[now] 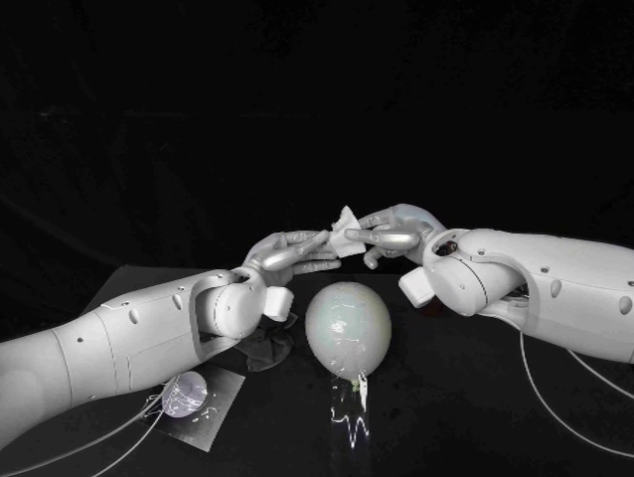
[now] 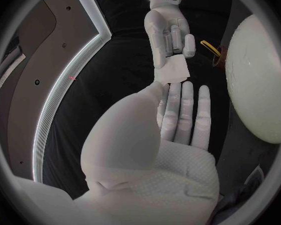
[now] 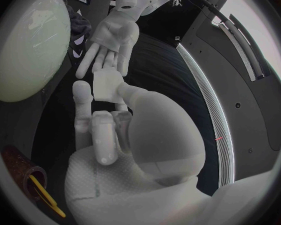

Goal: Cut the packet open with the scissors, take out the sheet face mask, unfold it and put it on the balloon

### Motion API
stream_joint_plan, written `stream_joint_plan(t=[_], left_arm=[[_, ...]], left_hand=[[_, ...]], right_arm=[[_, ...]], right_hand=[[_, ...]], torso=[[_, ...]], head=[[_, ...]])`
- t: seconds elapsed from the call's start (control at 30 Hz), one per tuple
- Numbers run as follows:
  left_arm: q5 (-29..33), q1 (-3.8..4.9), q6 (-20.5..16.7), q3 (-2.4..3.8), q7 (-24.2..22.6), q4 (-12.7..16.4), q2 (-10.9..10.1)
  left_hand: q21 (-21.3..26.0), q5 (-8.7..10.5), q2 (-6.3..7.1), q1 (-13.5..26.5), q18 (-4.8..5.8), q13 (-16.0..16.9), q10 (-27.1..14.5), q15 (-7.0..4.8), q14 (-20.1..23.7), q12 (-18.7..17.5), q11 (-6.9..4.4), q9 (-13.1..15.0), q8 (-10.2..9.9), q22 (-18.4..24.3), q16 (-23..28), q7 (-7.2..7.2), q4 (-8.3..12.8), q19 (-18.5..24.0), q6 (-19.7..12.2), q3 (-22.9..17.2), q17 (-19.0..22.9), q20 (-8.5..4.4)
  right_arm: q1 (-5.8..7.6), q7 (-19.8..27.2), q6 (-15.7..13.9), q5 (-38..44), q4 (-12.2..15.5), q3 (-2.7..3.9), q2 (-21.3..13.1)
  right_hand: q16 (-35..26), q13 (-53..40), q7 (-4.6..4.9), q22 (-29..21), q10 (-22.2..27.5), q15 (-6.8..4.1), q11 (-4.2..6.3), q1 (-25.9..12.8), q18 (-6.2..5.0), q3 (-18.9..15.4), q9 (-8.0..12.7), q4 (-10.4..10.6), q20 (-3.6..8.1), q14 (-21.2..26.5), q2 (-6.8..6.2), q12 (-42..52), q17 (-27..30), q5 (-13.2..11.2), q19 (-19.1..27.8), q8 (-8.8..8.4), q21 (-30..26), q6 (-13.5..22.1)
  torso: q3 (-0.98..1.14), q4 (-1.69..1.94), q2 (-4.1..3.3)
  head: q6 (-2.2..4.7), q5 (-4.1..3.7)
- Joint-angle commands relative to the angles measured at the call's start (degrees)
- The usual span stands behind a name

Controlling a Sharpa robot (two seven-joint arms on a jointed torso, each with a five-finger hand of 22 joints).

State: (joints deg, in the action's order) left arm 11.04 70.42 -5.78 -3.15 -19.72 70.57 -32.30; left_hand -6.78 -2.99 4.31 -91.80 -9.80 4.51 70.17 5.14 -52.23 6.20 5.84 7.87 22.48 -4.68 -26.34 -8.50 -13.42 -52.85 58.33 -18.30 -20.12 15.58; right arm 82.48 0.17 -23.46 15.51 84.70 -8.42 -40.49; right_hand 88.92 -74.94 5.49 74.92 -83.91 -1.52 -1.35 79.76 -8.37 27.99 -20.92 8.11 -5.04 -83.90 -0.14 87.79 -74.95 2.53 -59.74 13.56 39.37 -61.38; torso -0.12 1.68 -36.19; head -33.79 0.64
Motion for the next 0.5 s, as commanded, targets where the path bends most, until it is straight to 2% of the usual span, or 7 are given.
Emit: stream_joint_plan(t=[0.03,0.3,0.5], left_arm=[[-0.3,0.08,-0.6,0.08,-0.6,0.0,0.1],[-0.1,0.08,-0.4,0.08,-1.1,0.2,0.1],[-0.1,0.08,0.1,0.08,-1.1,0.3,0.1]], left_hand=[[-0.5,0.20,-1.29,-0.1,-0.69,0.0,0.9,-0.02,-0.9,0.0,-0.05,0.5,0.6,-0.2,-0.2,0.16,0.6,-0.7,0.2,-1.5,0.1,-0.04],[-1.0,0.21,-2.23,0.9,-0.66,-0.1,1.8,-0.26,-2.0,0.0,-0.30,1.5,1.6,-0.4,-0.1,0.54,1.2,-1.2,-0.5,-3.2,0.3,-0.52],[-1.1,0.22,-2.34,1.4,-0.65,-0.1,2.0,-0.29,-2.2,0.0,-0.33,2.0,2.1,-0.5,-0.1,0.89,1.3,-1.2,-0.7,-3.5,0.3,-0.70]], right_arm=[[0.00,0.1,0.6,0.1,-0.1,0.03,0.0],[-0.01,-0.4,1.2,0.1,-0.8,0.01,0.3],[-0.03,-0.7,2.2,-0.1,-1.3,-0.10,0.6]], right_hand=[[0.1,-13.4,-0.06,2.3,-5.3,-0.25,0.22,0.0,-1.15,0.3,-0.9,0.0,0.04,-5.0,0.34,0.1,-12.7,0.2,-0.3,1.31,0.2,-0.5],[0.1,-13.2,-0.06,2.2,-5.2,-0.25,0.22,-0.1,-1.18,0.3,-0.9,0.0,0.04,-4.9,0.33,-0.1,-12.5,0.2,-0.2,1.33,0.0,-0.5],[-2.2,-9.1,0.81,1.0,-2.9,0.37,-0.55,-1.7,-1.79,0.4,-0.9,-0.8,-0.24,-2.3,-0.54,-5.6,-7.6,0.2,3.3,0.58,-4.9,2.0]], torso=[[-0.01,0.02,-0.02],[-0.01,-0.01,-0.02],[0.02,-0.01,-0.04]], head=[[-0.03,-0.04],[-0.16,-0.07],[-0.18,0.00]])
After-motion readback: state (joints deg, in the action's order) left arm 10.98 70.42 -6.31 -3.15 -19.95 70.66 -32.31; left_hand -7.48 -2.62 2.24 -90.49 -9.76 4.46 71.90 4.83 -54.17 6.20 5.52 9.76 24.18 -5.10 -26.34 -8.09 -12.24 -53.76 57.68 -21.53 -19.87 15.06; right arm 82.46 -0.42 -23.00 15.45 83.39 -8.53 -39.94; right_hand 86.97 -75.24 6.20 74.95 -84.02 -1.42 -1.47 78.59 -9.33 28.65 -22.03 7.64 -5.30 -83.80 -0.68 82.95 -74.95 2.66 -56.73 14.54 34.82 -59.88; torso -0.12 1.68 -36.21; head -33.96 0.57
